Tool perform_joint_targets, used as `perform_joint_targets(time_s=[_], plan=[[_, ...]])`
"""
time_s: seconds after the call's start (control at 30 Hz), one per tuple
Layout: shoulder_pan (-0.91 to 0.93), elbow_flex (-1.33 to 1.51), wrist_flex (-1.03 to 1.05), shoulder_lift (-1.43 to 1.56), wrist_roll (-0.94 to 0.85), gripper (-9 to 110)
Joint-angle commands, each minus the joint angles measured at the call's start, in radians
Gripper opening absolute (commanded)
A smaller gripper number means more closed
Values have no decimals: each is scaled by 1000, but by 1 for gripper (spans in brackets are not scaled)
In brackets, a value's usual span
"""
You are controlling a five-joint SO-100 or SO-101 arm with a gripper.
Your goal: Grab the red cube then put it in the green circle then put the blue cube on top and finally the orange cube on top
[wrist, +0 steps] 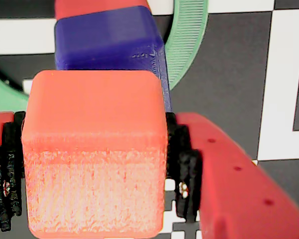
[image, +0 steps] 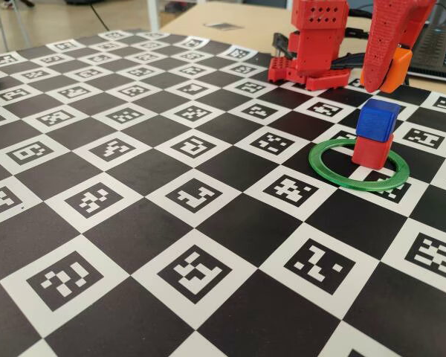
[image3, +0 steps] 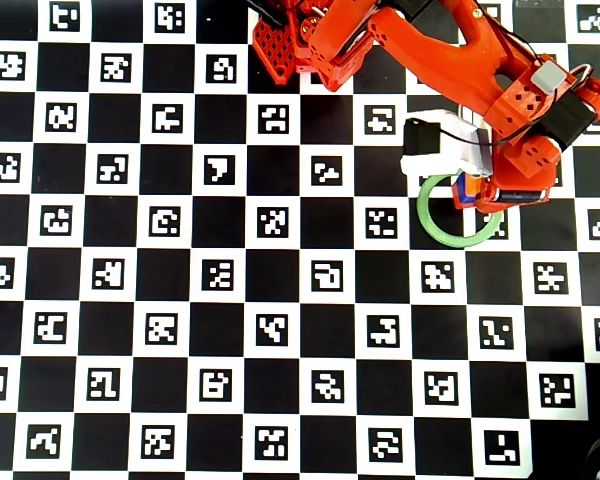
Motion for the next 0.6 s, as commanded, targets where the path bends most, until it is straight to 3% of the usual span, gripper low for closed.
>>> perform_joint_targets(time_s=[0.0, 0.57], plan=[[-2, -14, -9, 132, -5, -1], [-2, 104, -77, 222, -8, -1]])
